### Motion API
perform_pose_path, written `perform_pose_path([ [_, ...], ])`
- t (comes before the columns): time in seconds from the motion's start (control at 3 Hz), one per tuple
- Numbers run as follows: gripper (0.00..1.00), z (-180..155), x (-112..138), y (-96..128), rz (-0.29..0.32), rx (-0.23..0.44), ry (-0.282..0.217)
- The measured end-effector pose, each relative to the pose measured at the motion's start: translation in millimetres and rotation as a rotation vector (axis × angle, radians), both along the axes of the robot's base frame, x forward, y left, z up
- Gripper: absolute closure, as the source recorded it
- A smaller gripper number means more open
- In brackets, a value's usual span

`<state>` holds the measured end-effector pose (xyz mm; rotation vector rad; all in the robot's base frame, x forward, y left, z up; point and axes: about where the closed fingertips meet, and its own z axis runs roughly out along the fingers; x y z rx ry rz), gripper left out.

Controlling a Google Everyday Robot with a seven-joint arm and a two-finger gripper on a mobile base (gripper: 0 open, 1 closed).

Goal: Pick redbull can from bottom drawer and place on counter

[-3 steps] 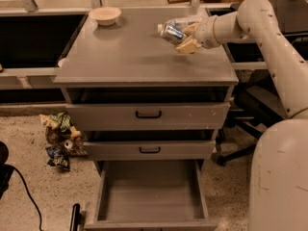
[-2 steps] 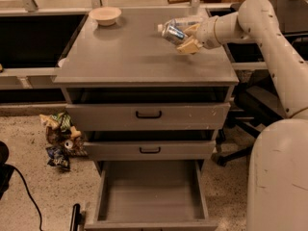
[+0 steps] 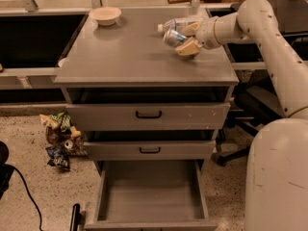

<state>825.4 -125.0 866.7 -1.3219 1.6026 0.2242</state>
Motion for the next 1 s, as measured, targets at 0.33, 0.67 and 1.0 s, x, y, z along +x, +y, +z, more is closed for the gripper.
perform_pose_path([
  [0.33, 0.00, 4, -1, -3, -0.007, -0.001, -0.008],
  [0.67, 0.00, 15, -2, -8, -0.022, -0.012, -0.038],
  [1.0, 0.00, 40, -8, -19, -0.056, -0.042, -0.111],
])
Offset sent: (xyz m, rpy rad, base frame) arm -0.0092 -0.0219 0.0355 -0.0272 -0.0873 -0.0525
